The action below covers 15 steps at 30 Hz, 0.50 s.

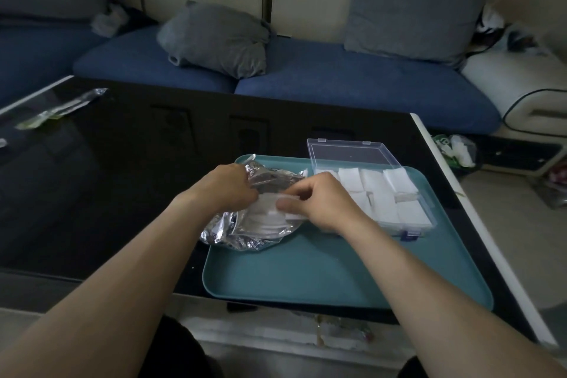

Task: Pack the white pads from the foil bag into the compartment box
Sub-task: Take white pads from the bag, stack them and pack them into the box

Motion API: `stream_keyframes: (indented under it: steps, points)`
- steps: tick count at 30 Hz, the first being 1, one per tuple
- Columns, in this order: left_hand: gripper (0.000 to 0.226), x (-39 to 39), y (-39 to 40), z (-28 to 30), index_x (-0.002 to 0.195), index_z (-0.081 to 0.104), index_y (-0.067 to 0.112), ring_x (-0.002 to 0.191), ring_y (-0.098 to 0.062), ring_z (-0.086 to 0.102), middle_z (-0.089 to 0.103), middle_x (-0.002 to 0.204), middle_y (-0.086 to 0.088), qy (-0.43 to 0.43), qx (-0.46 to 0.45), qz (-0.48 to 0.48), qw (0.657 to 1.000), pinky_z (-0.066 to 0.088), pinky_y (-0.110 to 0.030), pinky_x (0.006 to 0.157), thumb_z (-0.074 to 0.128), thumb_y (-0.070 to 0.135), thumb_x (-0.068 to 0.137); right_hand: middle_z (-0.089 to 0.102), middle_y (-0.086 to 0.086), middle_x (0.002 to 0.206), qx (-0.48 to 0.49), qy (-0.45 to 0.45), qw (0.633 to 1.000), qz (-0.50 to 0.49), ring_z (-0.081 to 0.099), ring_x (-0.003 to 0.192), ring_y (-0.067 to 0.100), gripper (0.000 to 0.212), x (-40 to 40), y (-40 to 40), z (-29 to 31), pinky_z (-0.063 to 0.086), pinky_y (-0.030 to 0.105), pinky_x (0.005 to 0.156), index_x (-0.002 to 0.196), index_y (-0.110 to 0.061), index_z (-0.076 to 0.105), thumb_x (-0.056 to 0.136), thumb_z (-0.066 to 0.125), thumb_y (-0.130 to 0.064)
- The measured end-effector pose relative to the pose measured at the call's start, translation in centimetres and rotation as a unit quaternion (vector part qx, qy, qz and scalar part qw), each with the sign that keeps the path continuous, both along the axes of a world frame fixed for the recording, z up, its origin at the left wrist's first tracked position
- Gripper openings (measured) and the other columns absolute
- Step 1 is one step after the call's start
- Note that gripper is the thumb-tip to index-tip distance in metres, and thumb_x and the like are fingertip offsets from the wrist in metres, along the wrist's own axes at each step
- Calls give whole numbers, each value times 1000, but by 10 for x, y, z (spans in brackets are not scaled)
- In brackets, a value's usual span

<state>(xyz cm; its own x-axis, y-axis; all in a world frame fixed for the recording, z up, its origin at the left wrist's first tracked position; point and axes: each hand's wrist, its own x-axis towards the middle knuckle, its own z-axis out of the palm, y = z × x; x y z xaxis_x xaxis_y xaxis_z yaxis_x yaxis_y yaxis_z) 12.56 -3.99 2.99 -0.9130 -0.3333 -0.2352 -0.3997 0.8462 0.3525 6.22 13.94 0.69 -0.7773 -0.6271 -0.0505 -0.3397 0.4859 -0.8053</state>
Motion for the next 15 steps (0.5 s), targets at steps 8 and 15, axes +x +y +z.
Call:
stream_keyframes:
  steps: [8,15]
  points:
    - [35,3,7,12,107,59,6,99,-30,60,61,101,-8,42,-23,19,999,38,-30,73,63,36,91,76,-7,79,-155,-102,970,-156,68,71,5,7,-3,8,4,54,20,76,80,-23,78,84,81,-18]
    - [83,8,19,19,145,40,24,134,-18,39,48,141,1,173,197,-5,965,38,-32,105,75,50,73,77,7,84,-270,-248,899,-238,71,71,15,3,-8,24,19,60,27,68,88,-11,75,87,76,-13]
